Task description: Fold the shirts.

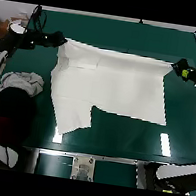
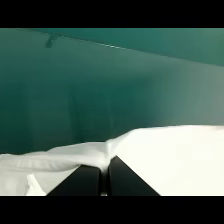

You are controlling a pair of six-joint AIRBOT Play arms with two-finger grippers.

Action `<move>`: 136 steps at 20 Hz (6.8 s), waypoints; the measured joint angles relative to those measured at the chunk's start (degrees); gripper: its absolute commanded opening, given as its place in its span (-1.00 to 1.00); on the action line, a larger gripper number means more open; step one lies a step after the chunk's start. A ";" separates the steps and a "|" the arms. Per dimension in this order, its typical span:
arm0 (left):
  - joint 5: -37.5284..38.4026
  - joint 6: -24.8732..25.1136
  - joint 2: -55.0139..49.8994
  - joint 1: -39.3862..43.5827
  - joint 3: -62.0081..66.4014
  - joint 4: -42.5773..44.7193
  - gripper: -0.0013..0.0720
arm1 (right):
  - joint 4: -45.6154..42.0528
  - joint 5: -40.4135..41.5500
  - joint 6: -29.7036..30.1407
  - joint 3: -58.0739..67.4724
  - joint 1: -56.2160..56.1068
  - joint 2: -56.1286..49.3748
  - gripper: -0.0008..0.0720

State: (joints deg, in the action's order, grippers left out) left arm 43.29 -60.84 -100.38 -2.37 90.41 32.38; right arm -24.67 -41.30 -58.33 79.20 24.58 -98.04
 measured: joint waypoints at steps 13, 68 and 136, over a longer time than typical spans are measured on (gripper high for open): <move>16.17 -2.95 -4.39 -3.87 3.52 6.95 -0.90 | -11.65 -19.04 -3.76 8.33 2.64 -4.55 -0.94; 10.80 -20.44 30.10 8.81 -56.22 14.78 -0.90 | -21.05 -3.50 -24.39 -59.91 9.66 36.70 -0.94; 2.38 -22.64 -18.18 33.16 12.85 10.75 -0.90 | -18.73 -57.29 -9.90 29.14 3.04 -1.90 -0.94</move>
State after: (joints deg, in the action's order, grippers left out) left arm 45.67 -83.48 -118.56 30.79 103.26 43.13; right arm -43.40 -98.59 -68.23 108.33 27.62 -99.94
